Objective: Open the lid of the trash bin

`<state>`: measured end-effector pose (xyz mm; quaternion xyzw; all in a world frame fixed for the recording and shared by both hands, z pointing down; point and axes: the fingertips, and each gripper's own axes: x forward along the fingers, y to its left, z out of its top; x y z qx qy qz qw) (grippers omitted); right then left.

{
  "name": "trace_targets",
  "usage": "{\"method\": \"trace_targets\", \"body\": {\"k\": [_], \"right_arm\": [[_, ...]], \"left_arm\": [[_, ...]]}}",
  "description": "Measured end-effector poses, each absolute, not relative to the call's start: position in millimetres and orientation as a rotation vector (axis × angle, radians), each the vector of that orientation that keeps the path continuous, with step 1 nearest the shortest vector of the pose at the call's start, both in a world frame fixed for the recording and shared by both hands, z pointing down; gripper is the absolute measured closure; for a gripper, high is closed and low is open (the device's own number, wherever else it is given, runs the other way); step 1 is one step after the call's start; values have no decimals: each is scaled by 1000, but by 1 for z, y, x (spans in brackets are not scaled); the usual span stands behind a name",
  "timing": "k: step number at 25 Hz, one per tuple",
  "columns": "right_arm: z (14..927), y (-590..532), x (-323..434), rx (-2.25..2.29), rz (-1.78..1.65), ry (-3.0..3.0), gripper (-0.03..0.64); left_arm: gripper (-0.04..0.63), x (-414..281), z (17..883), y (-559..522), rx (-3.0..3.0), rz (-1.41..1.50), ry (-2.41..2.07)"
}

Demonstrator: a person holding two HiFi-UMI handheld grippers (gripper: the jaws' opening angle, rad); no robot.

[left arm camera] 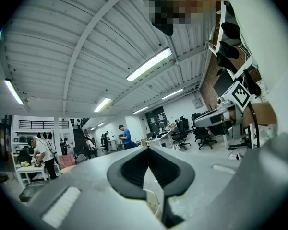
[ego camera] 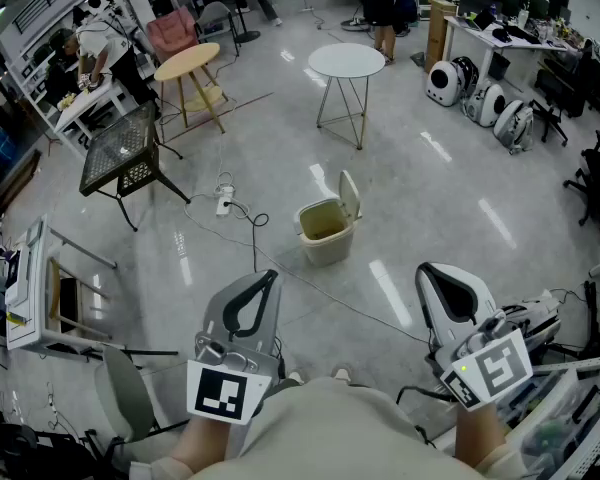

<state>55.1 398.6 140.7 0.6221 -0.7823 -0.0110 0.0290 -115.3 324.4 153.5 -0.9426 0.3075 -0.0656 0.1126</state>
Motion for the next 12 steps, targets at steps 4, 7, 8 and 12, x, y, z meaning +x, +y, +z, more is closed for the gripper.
{"method": "trace_targets", "body": {"k": [4,7,8,12], "right_arm": [[142,396,62,1925,-21,-2434,614],[146,397,67,1932,-6,-2434,614],[147,398,68,1934,1,-2433,614],[151,401,73,1943,22,-2426,614]], "left_arm": [[594,-110,155,322,-2768,-199,919],[594,-104,156,322,-2761,-197,910],[594,-103,157,323,-2762,-200,909],[594,-100,161,325,-2770,-212,909]]}}
